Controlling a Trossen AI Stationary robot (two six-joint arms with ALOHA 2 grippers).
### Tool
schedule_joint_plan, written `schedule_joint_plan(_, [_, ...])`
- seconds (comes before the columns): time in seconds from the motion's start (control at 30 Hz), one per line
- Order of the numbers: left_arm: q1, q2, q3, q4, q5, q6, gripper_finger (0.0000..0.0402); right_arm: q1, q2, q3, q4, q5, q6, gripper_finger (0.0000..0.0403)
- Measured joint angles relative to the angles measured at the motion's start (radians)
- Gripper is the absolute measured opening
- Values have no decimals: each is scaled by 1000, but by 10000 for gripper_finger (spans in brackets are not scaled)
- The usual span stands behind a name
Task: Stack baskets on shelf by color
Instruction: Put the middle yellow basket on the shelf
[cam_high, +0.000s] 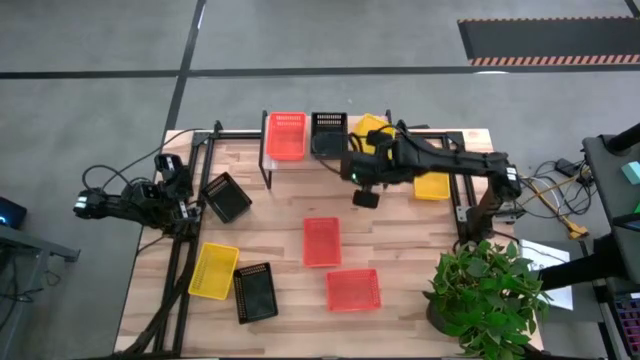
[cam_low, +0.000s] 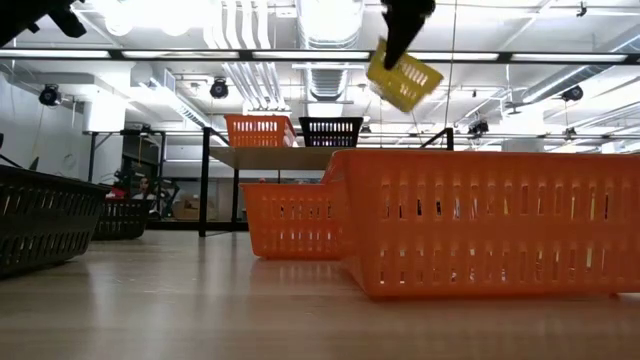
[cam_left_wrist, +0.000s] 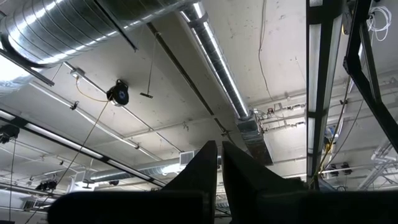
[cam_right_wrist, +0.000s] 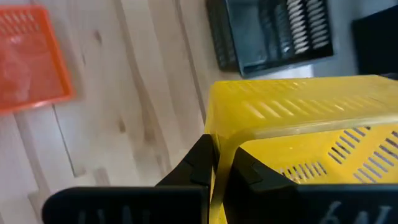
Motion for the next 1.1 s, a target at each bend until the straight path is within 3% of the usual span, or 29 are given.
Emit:
schedule_joint_plan(0.1, [0, 0, 0, 0, 0, 0, 8, -63, 0, -24, 2, -73, -42, 8])
schedule_joint_plan(0.37, [0, 0, 0, 0, 0, 0, 8, -141, 28, -39, 6, -79, -118, 8])
schedule_joint_plan(1.1, [0, 0, 0, 0, 0, 0, 8, -159, 130, -39, 14, -69, -262, 9])
